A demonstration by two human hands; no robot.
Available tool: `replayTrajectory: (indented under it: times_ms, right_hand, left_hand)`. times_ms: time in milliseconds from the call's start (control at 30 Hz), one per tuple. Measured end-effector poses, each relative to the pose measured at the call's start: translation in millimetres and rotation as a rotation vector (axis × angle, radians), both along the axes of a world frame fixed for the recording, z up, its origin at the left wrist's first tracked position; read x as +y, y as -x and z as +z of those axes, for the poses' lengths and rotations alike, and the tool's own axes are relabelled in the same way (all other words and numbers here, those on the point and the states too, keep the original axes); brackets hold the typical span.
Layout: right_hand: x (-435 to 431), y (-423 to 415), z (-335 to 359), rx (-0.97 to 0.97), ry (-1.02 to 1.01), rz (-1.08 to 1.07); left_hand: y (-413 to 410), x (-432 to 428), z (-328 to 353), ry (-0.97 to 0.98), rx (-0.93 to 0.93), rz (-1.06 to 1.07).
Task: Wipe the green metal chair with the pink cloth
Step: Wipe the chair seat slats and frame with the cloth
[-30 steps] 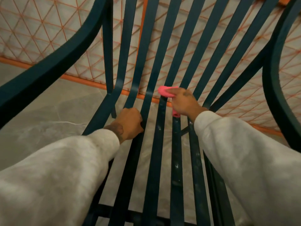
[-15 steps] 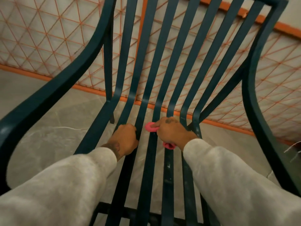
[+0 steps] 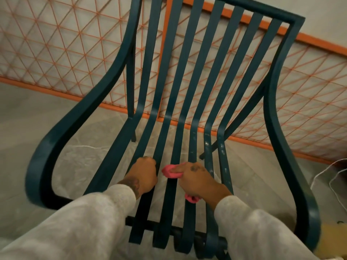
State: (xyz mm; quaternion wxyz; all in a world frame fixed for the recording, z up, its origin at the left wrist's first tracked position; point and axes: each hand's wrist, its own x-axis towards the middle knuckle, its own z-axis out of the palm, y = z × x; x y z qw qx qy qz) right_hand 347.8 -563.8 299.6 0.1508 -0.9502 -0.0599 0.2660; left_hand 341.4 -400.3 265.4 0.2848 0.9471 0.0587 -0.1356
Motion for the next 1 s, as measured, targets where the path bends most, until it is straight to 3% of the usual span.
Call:
replayTrajectory:
  times_ms: [400, 667, 833, 933, 1000]
  right_hand:
    - [-1.3, 90.1, 9.7, 0.023, -0.083, -0.036]
    - [1.3, 141.5, -7.2, -0.001, 0.104, 0.1]
    - [4.1, 180.4, -22.3, 0.053, 0.147, 0.066]
    - [-1.3, 205.4, -24.3, 0.122, 0.033, -0.031]
    - [-4.7, 219.5, -19.4, 0.205, -0.252, -0.358]
  left_hand:
    - [90.0, 2.5, 8.4, 0.114, -0.025, 0.052]
    - [131.7, 7.7, 12.5, 0.064, 0.005, -0.021]
    - [148.5, 12.9, 5.6, 0.083, 0.012, -0.055]
    - [154.8, 15.2, 5.4, 0.075, -0.009, -0.074]
    - [157.0, 16.6, 6.6, 0.068, -0.011, -0.094]
